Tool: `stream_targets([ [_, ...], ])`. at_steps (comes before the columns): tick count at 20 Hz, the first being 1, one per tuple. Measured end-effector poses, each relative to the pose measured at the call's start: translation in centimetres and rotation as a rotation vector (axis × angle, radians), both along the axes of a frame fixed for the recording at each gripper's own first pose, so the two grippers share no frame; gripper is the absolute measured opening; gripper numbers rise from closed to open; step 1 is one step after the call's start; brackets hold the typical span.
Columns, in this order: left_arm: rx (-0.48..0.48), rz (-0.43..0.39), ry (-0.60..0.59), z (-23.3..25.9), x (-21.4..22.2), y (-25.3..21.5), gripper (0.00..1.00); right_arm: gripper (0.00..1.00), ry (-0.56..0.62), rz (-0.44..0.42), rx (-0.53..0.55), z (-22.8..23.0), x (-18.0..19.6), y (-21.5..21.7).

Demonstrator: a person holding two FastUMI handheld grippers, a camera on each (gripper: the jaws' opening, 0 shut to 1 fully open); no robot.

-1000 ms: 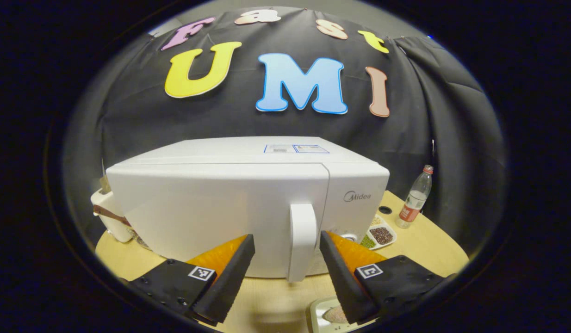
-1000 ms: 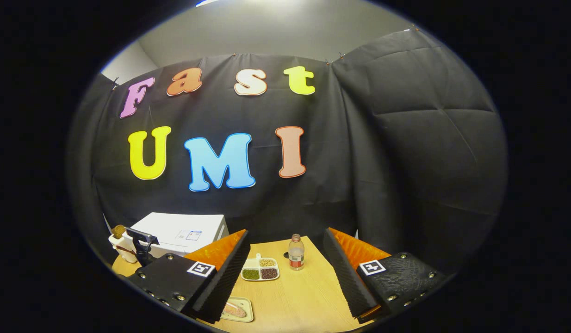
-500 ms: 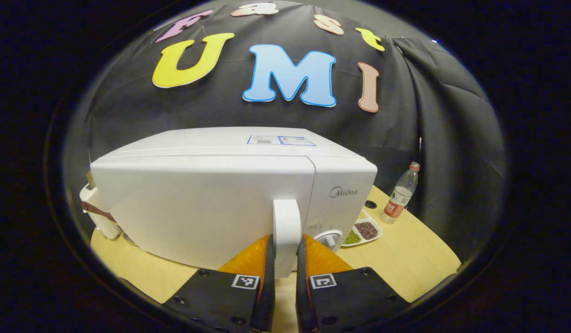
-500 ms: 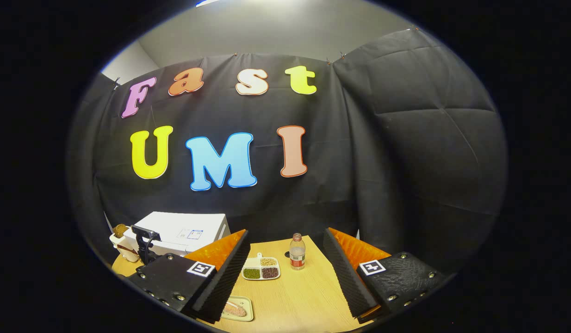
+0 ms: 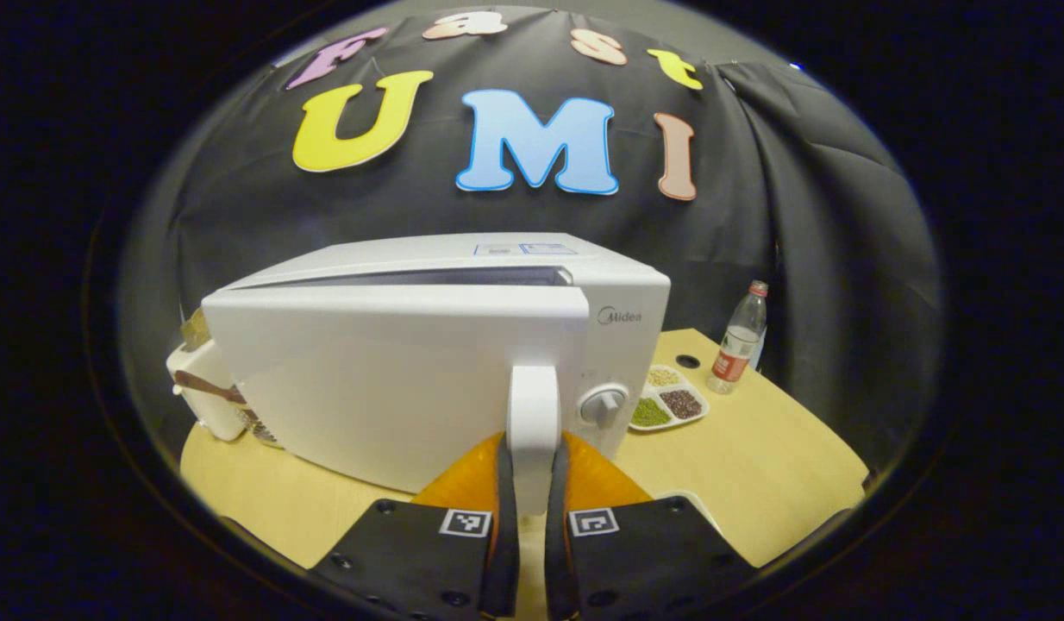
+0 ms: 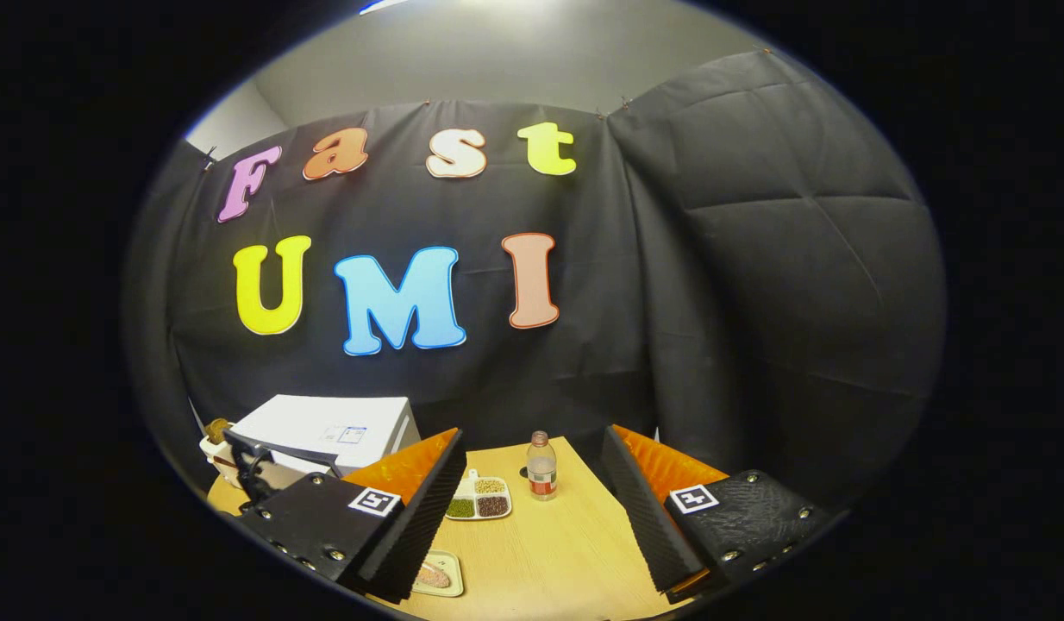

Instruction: Open the microwave oven with the left hand, put the food in, and close the microwave oven.

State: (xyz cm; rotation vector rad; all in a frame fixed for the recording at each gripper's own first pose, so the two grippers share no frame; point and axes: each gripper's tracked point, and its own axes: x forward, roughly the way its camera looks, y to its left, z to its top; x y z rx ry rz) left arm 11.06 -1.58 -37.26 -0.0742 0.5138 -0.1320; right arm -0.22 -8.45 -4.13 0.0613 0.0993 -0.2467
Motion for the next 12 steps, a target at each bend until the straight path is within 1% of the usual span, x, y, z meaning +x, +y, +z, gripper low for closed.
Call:
stream_targets([
  [1,-0.008,-0.005,0.008,0.0,-1.0,0.3,0.19,0.97,0.010,0.014,0.019,-0.5,0.3,0.5],
  [5,0.004,-0.013,0.021,0.3,-3.8,1.3,0.19,0.97,0.023,0.059,0.058,-1.2,1.2,2.2],
  [7,0.007,-0.011,0.026,0.5,-5.4,2.1,0.19,0.97,0.016,0.095,0.044,-1.0,1.5,3.5],
  [8,0.010,-0.011,0.031,0.6,-6.3,2.5,0.21,0.97,0.013,0.111,0.033,-0.9,1.6,4.1],
  [9,0.013,-0.012,0.036,0.7,-7.2,3.0,0.19,0.97,0.013,0.126,0.025,-0.9,1.7,4.6],
  [10,0.014,-0.012,0.046,0.7,-8.2,3.6,0.19,0.97,0.014,0.140,0.022,-1.0,1.9,5.2],
  [12,0.022,-0.008,0.054,0.8,-10.1,4.8,0.21,0.97,0.026,0.173,0.028,-1.5,2.2,6.4],
])
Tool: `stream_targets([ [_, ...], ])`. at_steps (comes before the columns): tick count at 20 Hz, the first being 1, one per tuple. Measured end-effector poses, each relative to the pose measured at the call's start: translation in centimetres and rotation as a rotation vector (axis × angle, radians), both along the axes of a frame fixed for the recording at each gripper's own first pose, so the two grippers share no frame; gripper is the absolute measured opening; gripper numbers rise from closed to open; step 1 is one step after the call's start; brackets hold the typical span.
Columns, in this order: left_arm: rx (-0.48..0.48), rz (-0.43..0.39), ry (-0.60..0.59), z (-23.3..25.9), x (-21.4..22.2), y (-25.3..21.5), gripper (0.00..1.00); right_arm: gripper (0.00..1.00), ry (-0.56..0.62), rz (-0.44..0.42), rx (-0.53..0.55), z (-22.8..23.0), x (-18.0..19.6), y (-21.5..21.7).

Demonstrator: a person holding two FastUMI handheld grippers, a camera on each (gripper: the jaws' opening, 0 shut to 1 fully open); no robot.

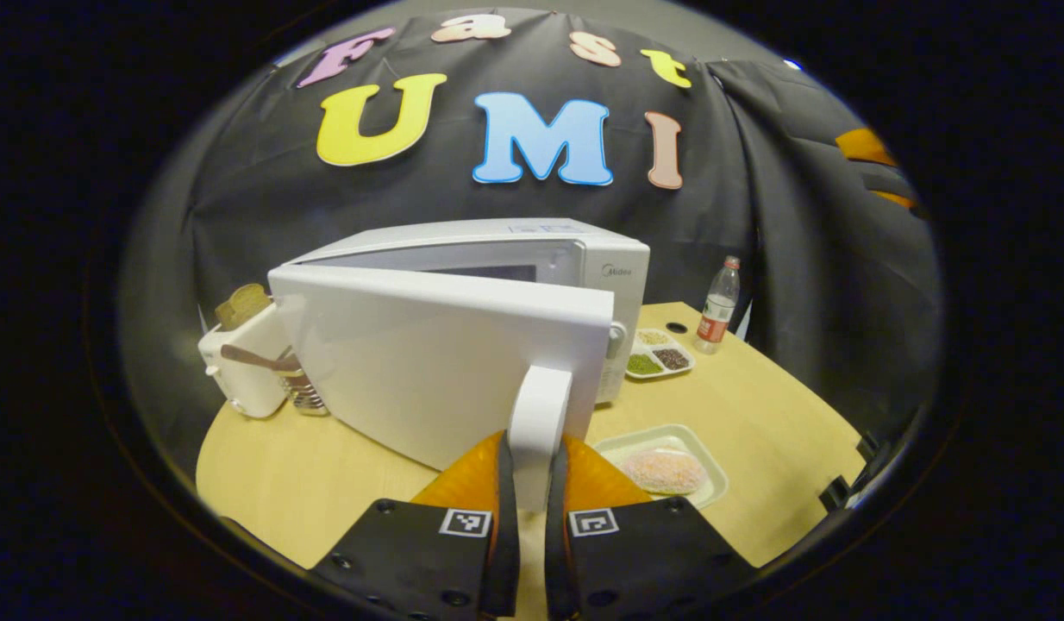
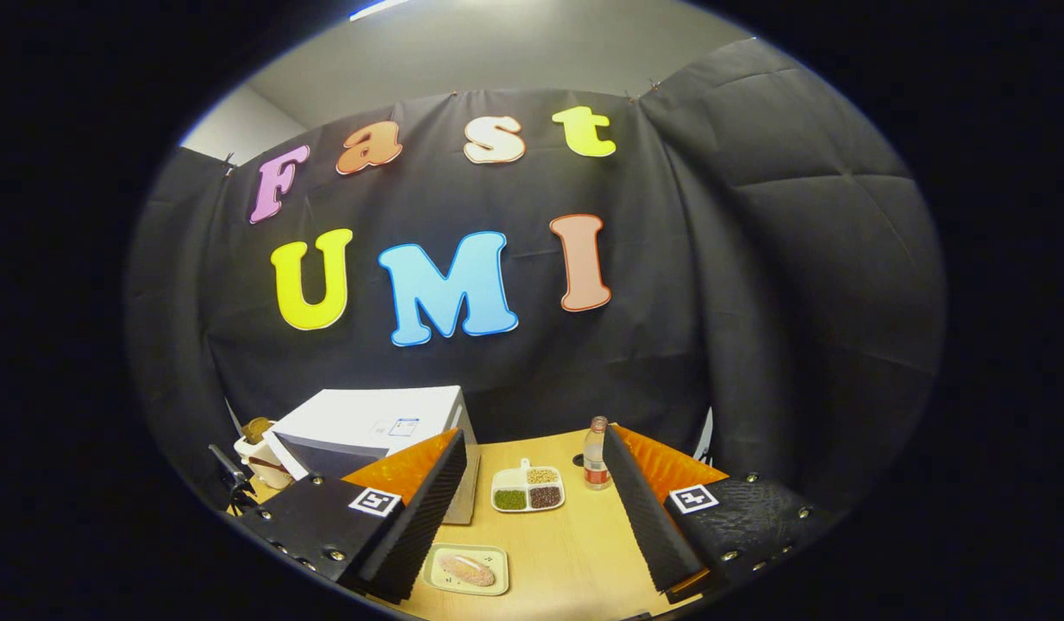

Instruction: Open the microwave oven with the left hand, put the food in, and close the microwave oven.

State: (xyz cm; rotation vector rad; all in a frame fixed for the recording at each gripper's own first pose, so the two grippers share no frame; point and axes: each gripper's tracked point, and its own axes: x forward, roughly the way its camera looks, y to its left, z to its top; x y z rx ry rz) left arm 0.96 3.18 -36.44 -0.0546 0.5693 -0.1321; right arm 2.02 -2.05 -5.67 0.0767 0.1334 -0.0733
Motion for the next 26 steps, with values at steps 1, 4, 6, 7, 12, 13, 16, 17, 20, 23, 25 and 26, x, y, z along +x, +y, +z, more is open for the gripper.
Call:
stream_targets([
  [1,0.006,0.007,0.004,0.1,-1.0,0.7,0.19,0.97,0.009,0.018,0.005,-0.3,0.2,0.7],
  [4,0.013,0.044,0.014,0.2,-3.3,2.6,0.19,0.97,0.021,0.067,0.006,-0.6,0.7,2.7],
  [6,0.023,0.061,0.019,0.3,-4.4,3.7,0.19,0.97,0.025,0.100,-0.002,-0.9,1.0,4.1],
  [7,0.027,0.065,0.020,0.3,-4.9,4.1,0.19,0.97,0.029,0.116,-0.005,-1.2,1.1,4.8],
  [12,0.046,0.092,0.031,0.3,-7.8,7.5,0.19,0.97,0.057,0.191,-0.012,-2.4,1.7,8.2],
  [13,0.048,0.105,0.033,0.2,-8.4,8.4,0.19,0.97,0.059,0.203,-0.014,-2.6,1.9,8.8],
  [16,0.051,0.141,0.040,0.2,-10.4,11.1,0.21,0.98,0.066,0.230,-0.019,-3.0,2.3,10.7],
  [17,0.053,0.152,0.040,0.2,-10.9,11.9,0.18,0.97,0.071,0.239,-0.019,-3.3,2.3,11.4],
  [20,0.056,0.179,0.039,0.1,-12.3,14.3,0.18,0.98,0.083,0.264,-0.020,-3.9,2.2,13.6],
  [23,0.061,0.189,0.041,-0.1,-13.5,17.2,0.20,0.98,0.090,0.282,-0.030,-4.3,2.1,15.6],
  [25,0.070,0.197,0.041,-0.3,-14.2,19.3,0.18,0.98,0.092,0.291,-0.039,-4.6,2.1,16.9],
  [26,0.067,0.201,0.042,-0.3,-14.5,20.4,0.18,0.98,0.094,0.296,-0.043,-4.7,2.0,17.6],
])
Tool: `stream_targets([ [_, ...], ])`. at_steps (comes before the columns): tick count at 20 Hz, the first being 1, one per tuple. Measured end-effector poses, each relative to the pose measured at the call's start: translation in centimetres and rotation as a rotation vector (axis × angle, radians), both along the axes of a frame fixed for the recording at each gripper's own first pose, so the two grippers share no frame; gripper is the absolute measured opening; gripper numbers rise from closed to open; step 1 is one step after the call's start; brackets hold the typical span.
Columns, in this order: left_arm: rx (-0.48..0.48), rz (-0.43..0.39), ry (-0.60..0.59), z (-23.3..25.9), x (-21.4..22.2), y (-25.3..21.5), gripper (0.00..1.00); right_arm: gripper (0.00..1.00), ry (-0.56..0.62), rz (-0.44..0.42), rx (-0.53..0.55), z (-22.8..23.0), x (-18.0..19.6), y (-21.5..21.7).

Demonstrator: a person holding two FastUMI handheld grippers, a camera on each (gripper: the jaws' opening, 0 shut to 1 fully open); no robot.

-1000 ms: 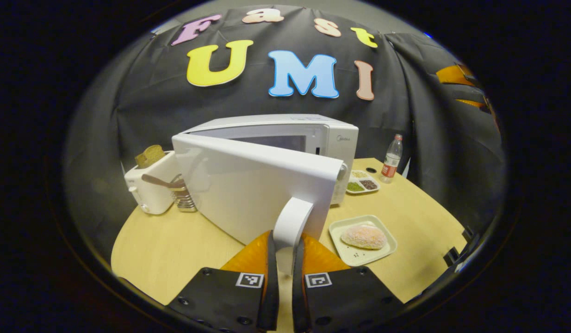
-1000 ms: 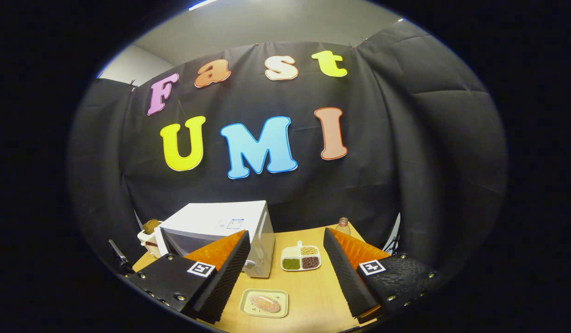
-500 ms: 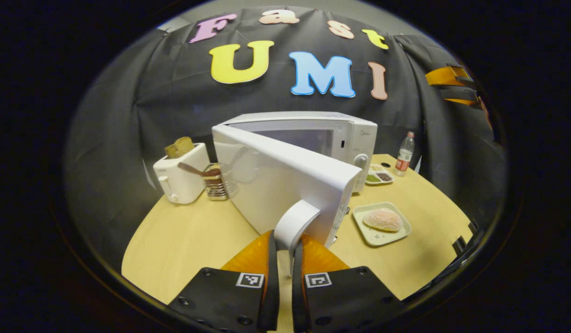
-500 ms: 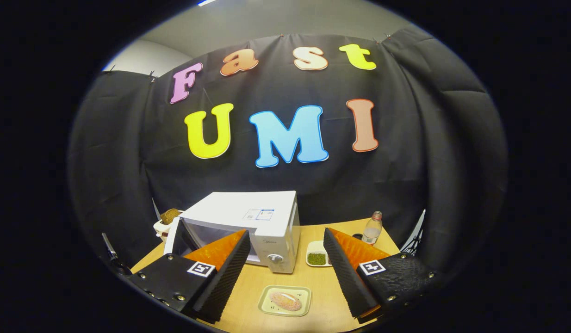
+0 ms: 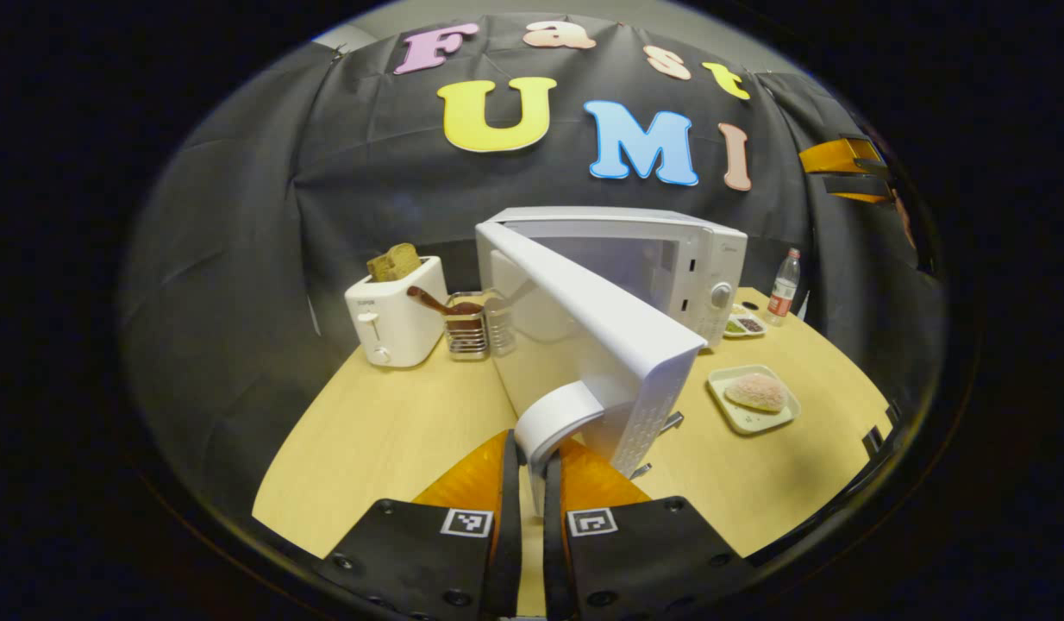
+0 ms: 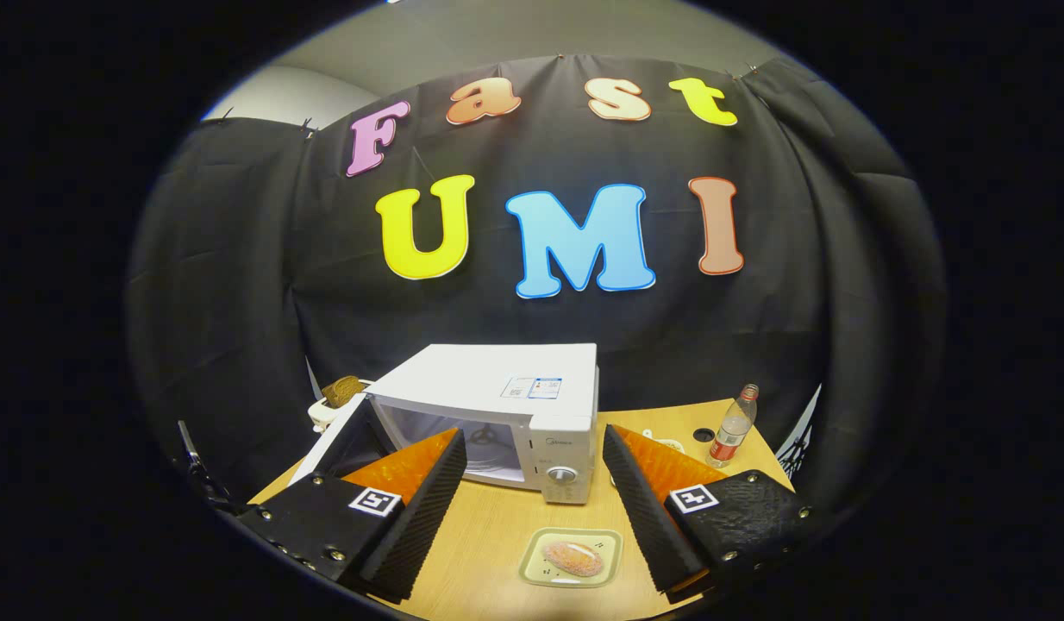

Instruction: Open the microwave oven with the left hand, put the food in, and close the microwave oven.

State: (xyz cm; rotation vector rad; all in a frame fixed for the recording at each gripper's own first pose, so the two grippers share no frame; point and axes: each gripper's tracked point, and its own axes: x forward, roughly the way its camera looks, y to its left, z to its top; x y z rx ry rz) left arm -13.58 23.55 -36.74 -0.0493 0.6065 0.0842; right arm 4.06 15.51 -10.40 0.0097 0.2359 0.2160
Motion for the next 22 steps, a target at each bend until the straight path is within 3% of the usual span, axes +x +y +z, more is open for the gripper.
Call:
stream_targets([
  [8,-0.065,-0.047,-0.027,-0.5,-0.5,2.4,0.20,0.98,0.040,0.032,-0.026,-2.1,-0.2,3.4],
  [9,-0.093,-0.036,-0.029,-0.6,-0.6,2.8,0.27,0.98,0.045,0.034,-0.030,-2.4,-0.3,3.5],
  [14,-0.170,0.059,-0.032,-1.2,-1.2,4.9,0.98,0.98,0.086,0.060,-0.100,-5.3,-0.6,2.9],
  [22,-0.126,0.154,-0.034,-0.1,-3.9,5.9,1.00,0.97,0.187,0.193,-0.226,-11.6,0.2,-0.2],
])
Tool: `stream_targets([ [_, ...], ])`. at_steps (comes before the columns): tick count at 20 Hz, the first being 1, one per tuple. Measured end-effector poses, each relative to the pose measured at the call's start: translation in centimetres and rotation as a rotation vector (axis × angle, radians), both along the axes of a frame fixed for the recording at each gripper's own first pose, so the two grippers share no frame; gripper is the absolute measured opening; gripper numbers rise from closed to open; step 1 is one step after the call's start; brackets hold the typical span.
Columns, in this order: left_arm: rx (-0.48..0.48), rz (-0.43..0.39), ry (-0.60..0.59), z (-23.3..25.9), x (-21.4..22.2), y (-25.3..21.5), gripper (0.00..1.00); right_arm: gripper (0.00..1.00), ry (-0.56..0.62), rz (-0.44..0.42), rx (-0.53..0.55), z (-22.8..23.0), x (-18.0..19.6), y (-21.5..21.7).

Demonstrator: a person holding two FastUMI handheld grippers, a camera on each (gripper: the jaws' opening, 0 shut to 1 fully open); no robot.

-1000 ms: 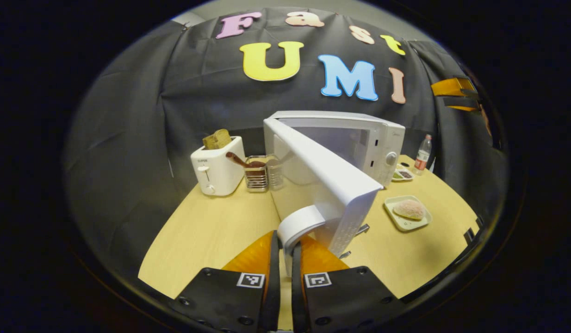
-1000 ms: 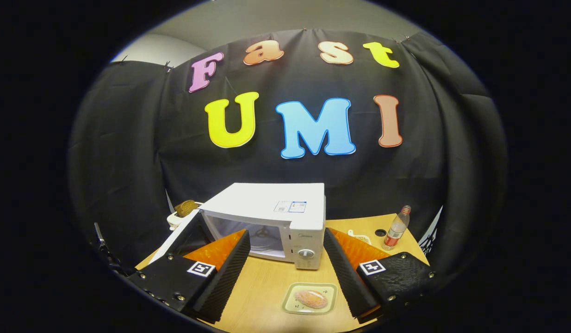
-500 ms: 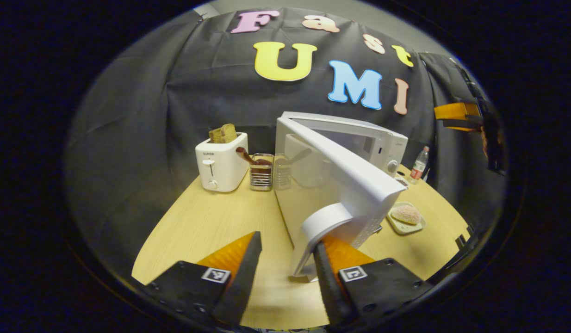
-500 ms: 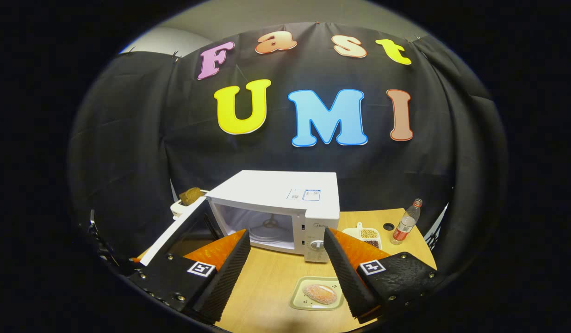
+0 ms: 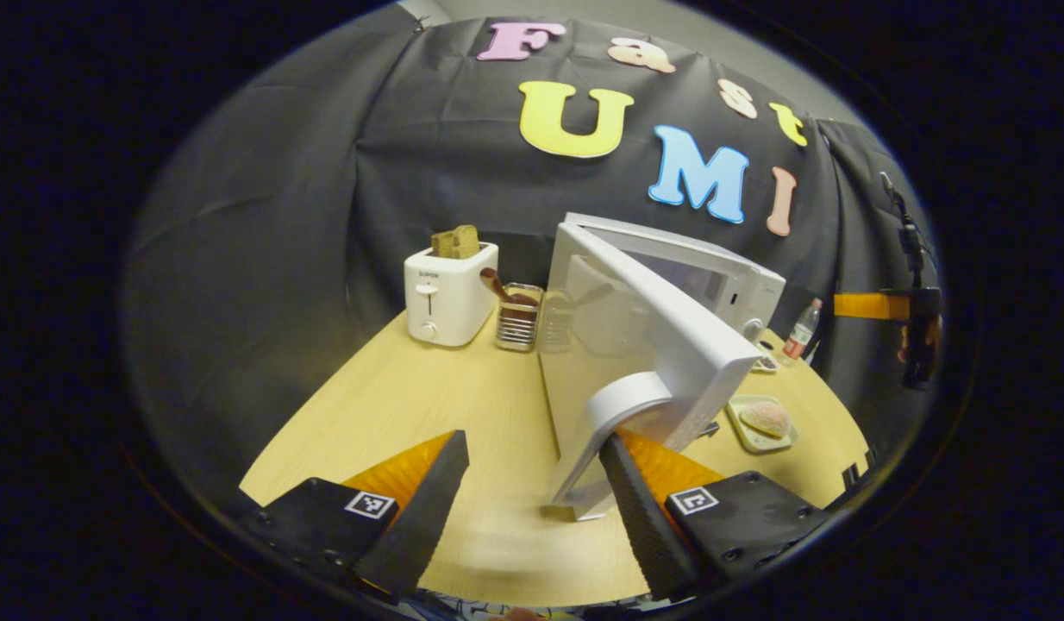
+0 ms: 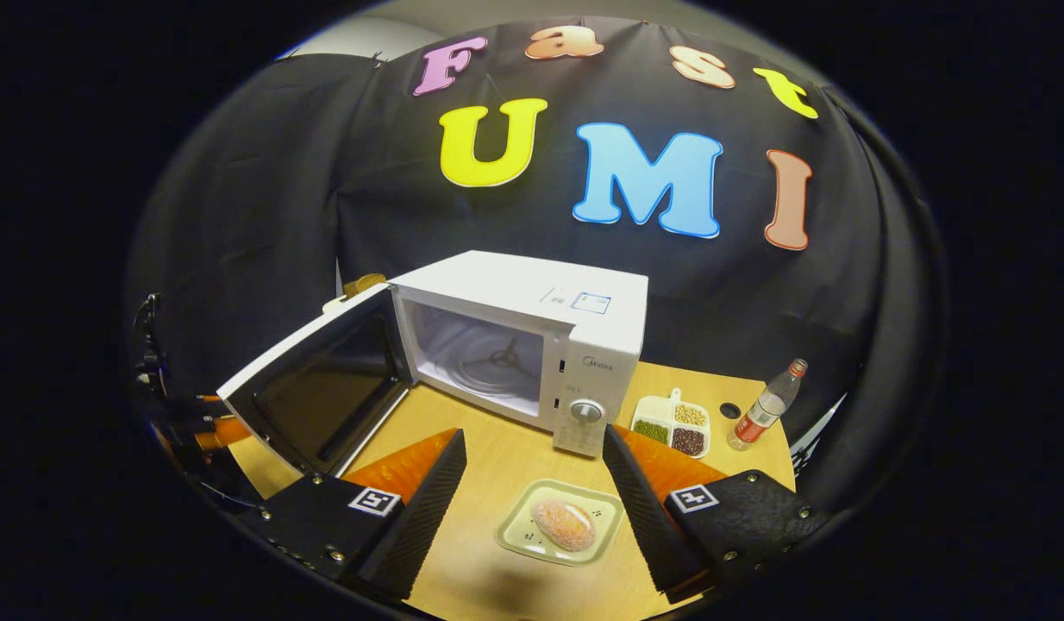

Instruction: Open the microwave oven with the left hand, put the food in, and close the microwave oven.

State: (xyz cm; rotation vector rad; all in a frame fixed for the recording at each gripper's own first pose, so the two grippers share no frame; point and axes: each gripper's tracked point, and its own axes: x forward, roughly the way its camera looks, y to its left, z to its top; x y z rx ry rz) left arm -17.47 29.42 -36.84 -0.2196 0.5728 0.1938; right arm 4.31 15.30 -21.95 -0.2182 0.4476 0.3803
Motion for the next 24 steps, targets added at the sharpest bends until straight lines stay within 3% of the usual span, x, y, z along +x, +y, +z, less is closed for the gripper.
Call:
stream_targets([
  [4,0.059,0.105,0.007,1.8,-2.6,1.6,1.00,0.96,0.121,0.054,-0.082,-5.3,1.2,-2.2],
  [5,0.071,0.133,-0.005,3.1,-3.1,1.6,0.95,0.96,0.159,0.062,-0.105,-6.9,1.4,-3.0],
  [10,0.167,0.207,-0.122,12.0,-2.6,0.3,0.95,0.96,0.302,0.083,-0.156,-12.7,1.8,-4.8],
  [12,0.225,0.200,-0.178,16.2,-1.4,-1.3,0.95,0.96,0.353,0.097,-0.156,-14.4,2.0,-5.1],
  [13,0.251,0.187,-0.204,18.5,-0.7,-2.5,0.90,0.96,0.374,0.107,-0.162,-15.2,2.0,-5.1],
  [14,0.273,0.172,-0.230,20.6,0.1,-3.5,0.95,0.96,0.390,0.119,-0.168,-15.8,2.0,-5.1],
  [16,0.287,0.143,-0.283,24.0,2.0,-6.1,0.90,0.96,0.420,0.136,-0.171,-17.1,2.4,-5.1],
  [17,0.283,0.137,-0.307,25.1,2.8,-7.4,0.94,0.96,0.441,0.140,-0.168,-17.9,2.3,-5.0],
  [20,0.264,0.102,-0.345,26.7,5.0,-10.9,0.99,0.96,0.491,0.149,-0.166,-19.7,2.2,-5.2],
  [22,0.251,0.083,-0.341,26.4,6.0,-12.6,0.90,0.97,0.505,0.155,-0.164,-20.8,2.3,-5.3],
  [24,0.245,0.064,-0.327,26.0,6.5,-13.7,0.90,0.96,0.508,0.150,-0.171,-21.7,2.8,-5.5],
])
